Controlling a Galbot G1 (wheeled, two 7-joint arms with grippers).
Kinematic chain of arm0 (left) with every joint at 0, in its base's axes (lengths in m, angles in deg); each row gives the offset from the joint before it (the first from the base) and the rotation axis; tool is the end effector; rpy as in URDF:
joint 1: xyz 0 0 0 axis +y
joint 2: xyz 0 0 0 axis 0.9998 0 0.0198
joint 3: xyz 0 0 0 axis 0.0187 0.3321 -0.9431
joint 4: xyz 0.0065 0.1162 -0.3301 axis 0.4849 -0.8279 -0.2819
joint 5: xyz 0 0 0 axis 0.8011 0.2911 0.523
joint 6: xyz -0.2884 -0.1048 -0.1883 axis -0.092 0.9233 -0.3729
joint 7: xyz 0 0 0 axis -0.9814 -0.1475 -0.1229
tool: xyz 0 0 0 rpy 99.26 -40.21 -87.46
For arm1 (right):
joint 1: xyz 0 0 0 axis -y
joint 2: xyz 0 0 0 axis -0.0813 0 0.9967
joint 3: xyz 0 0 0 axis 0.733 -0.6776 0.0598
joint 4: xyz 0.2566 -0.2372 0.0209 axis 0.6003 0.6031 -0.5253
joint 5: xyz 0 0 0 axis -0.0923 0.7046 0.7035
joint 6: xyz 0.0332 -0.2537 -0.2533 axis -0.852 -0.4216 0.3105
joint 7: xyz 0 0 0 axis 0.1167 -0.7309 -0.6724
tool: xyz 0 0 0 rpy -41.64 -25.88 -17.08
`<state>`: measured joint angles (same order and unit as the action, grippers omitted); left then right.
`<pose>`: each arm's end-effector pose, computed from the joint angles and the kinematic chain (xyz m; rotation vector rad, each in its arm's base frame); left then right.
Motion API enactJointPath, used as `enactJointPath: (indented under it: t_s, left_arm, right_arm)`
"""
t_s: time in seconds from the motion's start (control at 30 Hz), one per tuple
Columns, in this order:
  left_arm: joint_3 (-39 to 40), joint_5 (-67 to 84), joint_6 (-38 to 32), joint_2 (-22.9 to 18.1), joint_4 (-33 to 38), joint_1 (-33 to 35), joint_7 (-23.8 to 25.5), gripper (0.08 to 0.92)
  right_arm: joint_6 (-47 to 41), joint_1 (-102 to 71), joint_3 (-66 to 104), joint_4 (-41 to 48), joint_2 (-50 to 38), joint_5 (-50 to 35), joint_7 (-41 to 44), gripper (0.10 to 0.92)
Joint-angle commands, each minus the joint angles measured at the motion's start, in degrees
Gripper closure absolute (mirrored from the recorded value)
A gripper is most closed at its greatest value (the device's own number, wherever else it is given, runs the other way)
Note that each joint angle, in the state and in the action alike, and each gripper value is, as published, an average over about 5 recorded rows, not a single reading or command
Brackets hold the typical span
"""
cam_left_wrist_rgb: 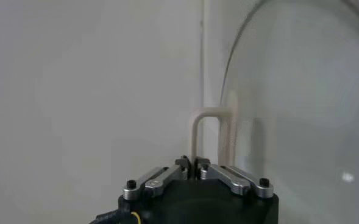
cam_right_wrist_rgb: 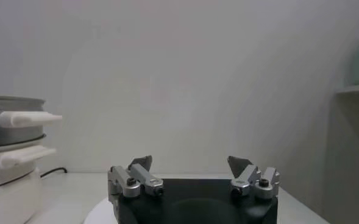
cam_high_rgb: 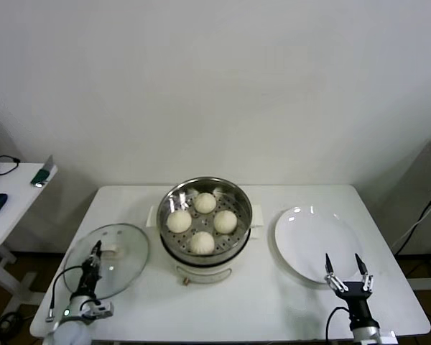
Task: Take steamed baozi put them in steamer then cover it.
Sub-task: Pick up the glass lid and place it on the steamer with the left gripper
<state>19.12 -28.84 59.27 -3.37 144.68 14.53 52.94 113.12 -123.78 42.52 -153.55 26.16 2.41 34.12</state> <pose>0.2446 0.1745 -0.4669 0.0751 -2.0847 -2.1263 0.1653 -0.1383 -0.4350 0.0415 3.0958 -0.0167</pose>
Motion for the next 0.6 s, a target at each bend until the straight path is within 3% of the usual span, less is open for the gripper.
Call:
enactJointPath:
  t_s: [0.03,0.3,0.47,0.6]
  left_arm:
    - [-0.13,4.63,0.09,0.85,5.64,0.85,0.3,0.858]
    - [-1.17,18.21,4.99,8.29,21.54,4.68,6.98,0.858]
    - [-1.0,25.74,13.77,14.86,30.18,5.06,13.89,0.858]
    - [0.53,27.56,20.17,17.48,36.2,4.39,17.57,0.858]
  right_arm:
    - [0.03,0.0,0.11,-0.13,-0.06,0.21,0.0,0.203]
    - [-0.38,0.01,0.4,0.12,-0.4,1.53,-0.96,0.203]
    - [-0.98,0.24,0.45,0.31,-0.42,2.2,-2.08,0.203]
    - [-2.76,-0.03,0.44,-0.33,-0.59,2.24,-1.84,0.203]
